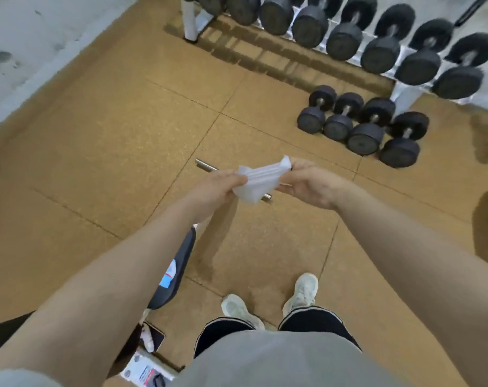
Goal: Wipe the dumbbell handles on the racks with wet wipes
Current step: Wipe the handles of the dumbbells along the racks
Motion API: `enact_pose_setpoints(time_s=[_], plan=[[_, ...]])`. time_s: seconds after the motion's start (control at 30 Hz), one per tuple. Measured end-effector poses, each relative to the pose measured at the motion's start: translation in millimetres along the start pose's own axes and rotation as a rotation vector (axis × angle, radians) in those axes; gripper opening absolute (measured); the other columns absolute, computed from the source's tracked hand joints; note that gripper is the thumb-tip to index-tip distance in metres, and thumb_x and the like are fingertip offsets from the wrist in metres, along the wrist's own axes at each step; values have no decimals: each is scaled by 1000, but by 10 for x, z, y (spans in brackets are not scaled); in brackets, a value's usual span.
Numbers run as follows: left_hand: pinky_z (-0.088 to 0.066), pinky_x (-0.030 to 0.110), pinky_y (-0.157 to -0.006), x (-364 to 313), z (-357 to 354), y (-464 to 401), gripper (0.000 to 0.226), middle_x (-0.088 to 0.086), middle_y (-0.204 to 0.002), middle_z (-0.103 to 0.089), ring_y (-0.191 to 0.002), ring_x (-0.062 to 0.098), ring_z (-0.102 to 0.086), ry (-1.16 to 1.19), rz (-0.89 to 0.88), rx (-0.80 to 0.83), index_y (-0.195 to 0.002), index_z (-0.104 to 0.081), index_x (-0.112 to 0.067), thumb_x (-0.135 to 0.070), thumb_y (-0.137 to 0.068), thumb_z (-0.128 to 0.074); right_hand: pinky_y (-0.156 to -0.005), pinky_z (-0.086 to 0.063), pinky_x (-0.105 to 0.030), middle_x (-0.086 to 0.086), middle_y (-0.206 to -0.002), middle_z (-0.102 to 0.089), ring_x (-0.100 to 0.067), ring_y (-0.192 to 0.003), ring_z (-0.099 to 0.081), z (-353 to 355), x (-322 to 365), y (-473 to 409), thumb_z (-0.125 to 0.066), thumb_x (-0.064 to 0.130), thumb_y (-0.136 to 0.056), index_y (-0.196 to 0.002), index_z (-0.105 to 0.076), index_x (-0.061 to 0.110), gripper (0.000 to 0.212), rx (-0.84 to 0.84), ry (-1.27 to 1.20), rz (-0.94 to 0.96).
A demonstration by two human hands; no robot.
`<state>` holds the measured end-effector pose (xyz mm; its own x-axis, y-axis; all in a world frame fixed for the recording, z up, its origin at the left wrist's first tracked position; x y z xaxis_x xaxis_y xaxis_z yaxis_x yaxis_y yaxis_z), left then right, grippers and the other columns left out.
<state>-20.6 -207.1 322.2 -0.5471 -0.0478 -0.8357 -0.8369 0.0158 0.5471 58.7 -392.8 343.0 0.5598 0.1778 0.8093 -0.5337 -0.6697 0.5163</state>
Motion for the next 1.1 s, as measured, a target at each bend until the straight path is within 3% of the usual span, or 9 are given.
enact_pose_setpoints(time_s=[0.13,0.3,0.4,0.5,0.6,0.7,0.83,0.97,1.1], plan=[[-36,28,-92,-239,-409,-372,17,3,-93,-59,-90,13,-52,64,-41,60,-92,-62,-12,-18,-93,-46,-100,-40,-29,-4,-98,-57,-16,-100,-54,468,43,227,-42,-9,-89,-83,-50,16,27,-171,-75,105],[-42,28,-96,-451,-845,-953,28,10,-106,-57,-97,15,-55,246,-22,62,-116,-51,0,-14,-97,-37,-74,-47,-21,0,-83,-59,-12,-76,-55,1211,169,334,-57,2,-88,-87,-51,17,15,-414,98,143],[-55,26,-75,-639,-1180,-1356,31,9,-104,-62,-91,16,-62,347,56,97,-124,-45,-6,-21,-100,-33,-76,-48,-23,-3,-89,-57,-15,-81,-52,1700,272,285,-60,14,-88,-102,-59,13,14,-440,144,42],[-56,29,-65,-912,-1521,-1782,34,7,-105,-64,-89,16,-64,330,72,28,-125,-46,-10,-29,-101,-31,-86,-48,-29,-6,-90,-57,-20,-88,-52,2189,482,185,-59,21,-89,-97,-63,8,16,-429,179,-27],[-55,28,-56,-1191,-1851,-2200,30,4,-99,-65,-81,16,-65,321,94,-82,-119,-48,-12,-31,-100,-34,-100,-42,-39,-6,-98,-63,-22,-99,-57,2648,755,55,-50,14,-92,-96,-60,11,11,-408,-118,-1],[-50,23,-48,-1493,-2121,-2635,27,3,-99,-62,-77,14,-62,303,82,-196,-116,-49,-16,-33,-100,-35,-97,-44,-41,-8,-99,-63,-23,-96,-59,3067,1037,-99,-44,12,-94,-103,-56,10,15,-349,-379,9],[-47,19,-43,-1801,-2208,-3123,21,-2,-87,-59,-71,13,-58,255,68,-359,-103,-50,-17,-35,-98,-38,-86,-50,-38,-7,-97,-62,-21,-92,-60,3546,1323,-439,-46,15,-96,-108,-53,12,15,-445,-312,-88],[-42,26,-59,-2103,-2128,-3744,27,0,-78,-56,-72,17,-54,21,5,-421,-79,-50,-21,-38,-97,-40,-55,-46,-24,-2,-63,-38,-10,-49,-37,4013,1615,-929,-52,11,-92,-87,-52,11,5,-637,-264,-135],[-40,28,-62,-2516,-2099,-4512,30,-3,-70,-47,-64,12,-46,-167,-32,-347,-80,-51,-19,-39,-97,-38,-74,-51,-28,-5,-78,-50,-13,-66,-48,4450,2024,-1489,-53,17,-93,-103,-53,11,11,-625,-178,-93]])
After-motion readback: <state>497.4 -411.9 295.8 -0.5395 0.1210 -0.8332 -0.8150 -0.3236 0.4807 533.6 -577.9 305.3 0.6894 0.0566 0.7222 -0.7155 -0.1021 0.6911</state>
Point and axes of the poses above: each hand's wrist, its own y-axis away from the middle knuckle, its own z-axis out of the back of the hand, x = y × z, the point moved 1 cm from there along -y, towards the middle knuckle
